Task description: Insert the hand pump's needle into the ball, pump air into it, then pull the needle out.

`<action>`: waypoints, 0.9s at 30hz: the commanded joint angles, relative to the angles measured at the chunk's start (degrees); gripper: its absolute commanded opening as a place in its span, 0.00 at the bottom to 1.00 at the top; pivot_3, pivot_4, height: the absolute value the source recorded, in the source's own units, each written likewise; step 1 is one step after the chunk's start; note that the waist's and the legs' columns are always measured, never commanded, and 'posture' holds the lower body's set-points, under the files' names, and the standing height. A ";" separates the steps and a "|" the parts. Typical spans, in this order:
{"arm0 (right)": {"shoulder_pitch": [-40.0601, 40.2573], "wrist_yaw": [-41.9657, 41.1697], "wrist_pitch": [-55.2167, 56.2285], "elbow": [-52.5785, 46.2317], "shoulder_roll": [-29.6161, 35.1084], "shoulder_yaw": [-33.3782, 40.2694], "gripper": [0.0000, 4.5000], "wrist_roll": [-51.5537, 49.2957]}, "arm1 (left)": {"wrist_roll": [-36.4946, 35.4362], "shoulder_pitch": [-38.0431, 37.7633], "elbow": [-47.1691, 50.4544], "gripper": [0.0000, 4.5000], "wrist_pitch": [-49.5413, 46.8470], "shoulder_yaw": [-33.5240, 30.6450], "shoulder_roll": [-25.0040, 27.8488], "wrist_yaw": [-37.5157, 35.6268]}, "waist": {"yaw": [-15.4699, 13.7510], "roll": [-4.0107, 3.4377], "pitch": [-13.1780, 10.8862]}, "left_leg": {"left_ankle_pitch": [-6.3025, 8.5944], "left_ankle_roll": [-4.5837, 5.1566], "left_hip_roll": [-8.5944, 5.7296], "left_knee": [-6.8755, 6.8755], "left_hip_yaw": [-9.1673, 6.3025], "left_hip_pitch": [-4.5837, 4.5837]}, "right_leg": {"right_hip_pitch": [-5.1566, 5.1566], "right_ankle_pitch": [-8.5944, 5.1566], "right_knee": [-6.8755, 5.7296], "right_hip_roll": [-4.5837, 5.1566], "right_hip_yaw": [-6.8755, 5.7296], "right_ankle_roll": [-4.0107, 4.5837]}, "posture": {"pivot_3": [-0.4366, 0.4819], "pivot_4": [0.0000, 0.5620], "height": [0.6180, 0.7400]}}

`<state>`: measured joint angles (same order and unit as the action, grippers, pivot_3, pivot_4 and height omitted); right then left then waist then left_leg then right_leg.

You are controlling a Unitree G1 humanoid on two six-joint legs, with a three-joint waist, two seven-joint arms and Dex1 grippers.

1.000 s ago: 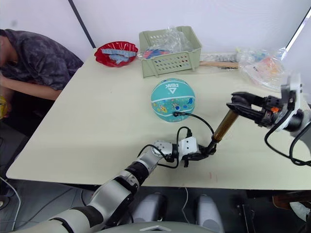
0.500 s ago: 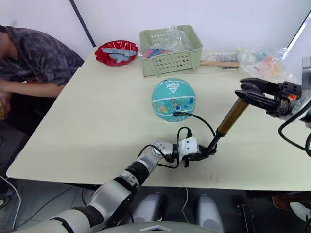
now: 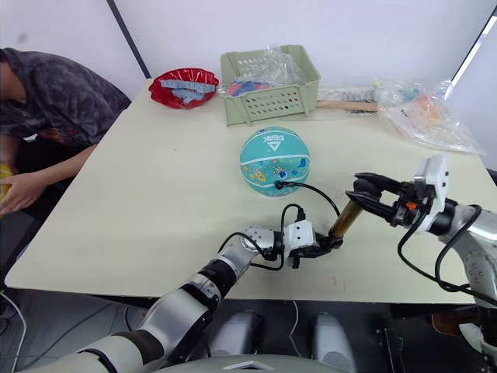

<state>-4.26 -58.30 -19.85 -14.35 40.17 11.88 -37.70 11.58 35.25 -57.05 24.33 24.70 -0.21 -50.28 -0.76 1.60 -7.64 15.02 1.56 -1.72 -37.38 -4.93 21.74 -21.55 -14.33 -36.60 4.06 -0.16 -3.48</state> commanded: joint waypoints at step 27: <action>-13.87 2.27 -13.98 -2.97 11.10 14.93 0.36 -16.97 | 3.96 -2.23 -5.27 0.22 -2.08 3.06 1.47 -1.24 | -0.10 -0.68 -0.62 | 0.00 0.00 -0.06 -0.04 0.03 0.18 | -0.09 0.02 0.01 0.08 0.00 -0.01 | 0.48 0.27 1.00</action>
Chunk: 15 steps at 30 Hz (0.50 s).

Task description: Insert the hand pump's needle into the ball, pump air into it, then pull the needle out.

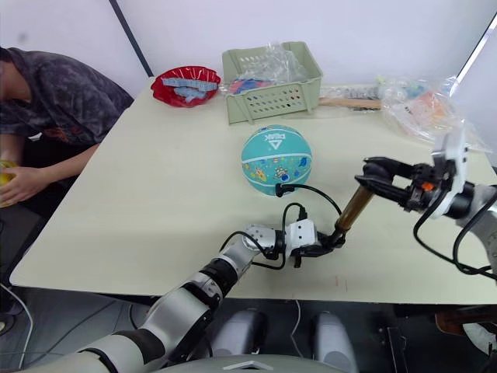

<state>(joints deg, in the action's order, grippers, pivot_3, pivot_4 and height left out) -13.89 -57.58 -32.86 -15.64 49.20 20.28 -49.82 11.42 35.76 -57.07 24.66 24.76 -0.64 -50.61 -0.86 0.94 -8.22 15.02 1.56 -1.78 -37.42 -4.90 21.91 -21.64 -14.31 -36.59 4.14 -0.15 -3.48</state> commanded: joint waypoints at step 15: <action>-4.91 -0.33 -3.09 -4.56 3.64 3.50 0.36 -2.69 | 3.65 -1.88 -6.18 0.22 -3.35 2.26 1.08 -0.25 | -0.13 -0.05 -0.37 | 0.00 0.00 0.01 -0.03 0.00 0.13 | -0.13 0.01 0.00 0.01 -0.01 0.00 | 0.48 0.27 1.00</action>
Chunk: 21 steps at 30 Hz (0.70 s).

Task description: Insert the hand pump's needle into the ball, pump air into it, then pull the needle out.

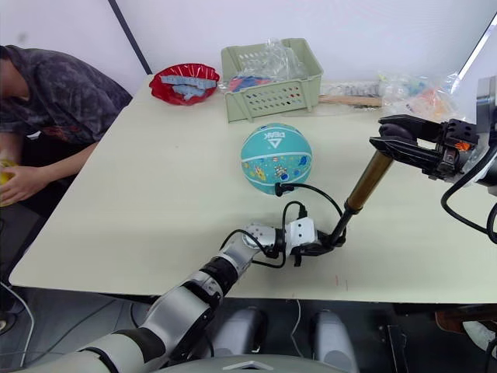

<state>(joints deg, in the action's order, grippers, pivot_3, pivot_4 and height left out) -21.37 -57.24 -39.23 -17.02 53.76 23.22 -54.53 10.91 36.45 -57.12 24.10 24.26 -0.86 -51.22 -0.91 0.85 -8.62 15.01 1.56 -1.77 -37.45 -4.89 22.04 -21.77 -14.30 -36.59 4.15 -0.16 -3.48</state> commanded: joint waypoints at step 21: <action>17.81 -1.20 25.95 9.10 -17.42 -20.93 0.36 26.03 | 4.55 -2.73 -7.69 0.22 -1.90 2.78 1.27 1.61 | 0.16 0.62 1.60 | 0.00 -0.01 0.06 0.00 -0.01 -0.43 | 0.28 -0.05 -0.03 -0.08 0.01 -0.04 | 0.48 0.27 1.00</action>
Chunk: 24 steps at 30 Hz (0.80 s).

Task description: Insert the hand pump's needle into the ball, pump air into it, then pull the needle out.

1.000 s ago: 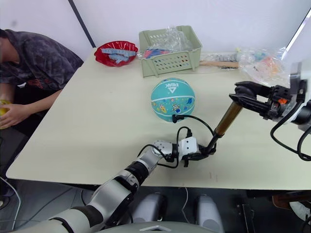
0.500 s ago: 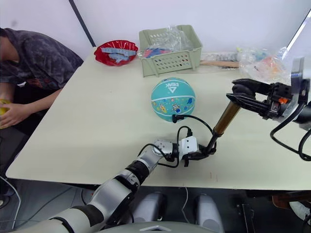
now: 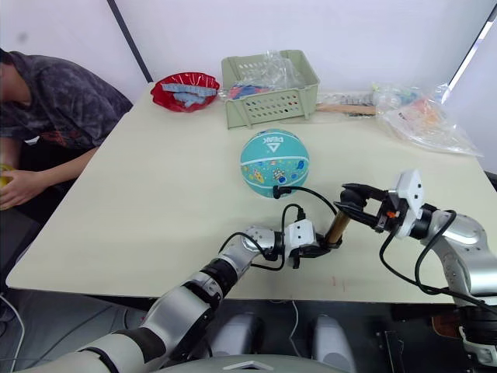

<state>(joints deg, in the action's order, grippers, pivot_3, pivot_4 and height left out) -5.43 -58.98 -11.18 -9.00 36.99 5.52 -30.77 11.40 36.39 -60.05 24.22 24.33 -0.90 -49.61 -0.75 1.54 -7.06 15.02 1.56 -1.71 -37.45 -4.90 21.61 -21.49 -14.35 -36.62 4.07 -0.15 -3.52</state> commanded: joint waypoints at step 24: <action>-18.15 1.30 -23.20 -6.21 14.87 18.32 0.36 -21.56 | 4.06 -2.63 -4.99 0.22 -1.96 2.77 1.65 -0.55 | -0.14 -0.57 -0.84 | 0.00 0.00 -0.07 -0.01 0.00 0.23 | -0.10 0.04 0.03 0.09 0.00 0.03 | 0.48 0.27 1.00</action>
<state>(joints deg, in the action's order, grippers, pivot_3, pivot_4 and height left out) -19.36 -59.47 -33.35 -12.95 49.67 17.66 -47.92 11.14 36.64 -59.77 25.23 24.30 -1.31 -49.90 -0.89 0.97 -7.90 15.01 1.56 -1.78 -37.46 -4.91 21.85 -21.58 -14.31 -36.59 4.15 -0.16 -3.49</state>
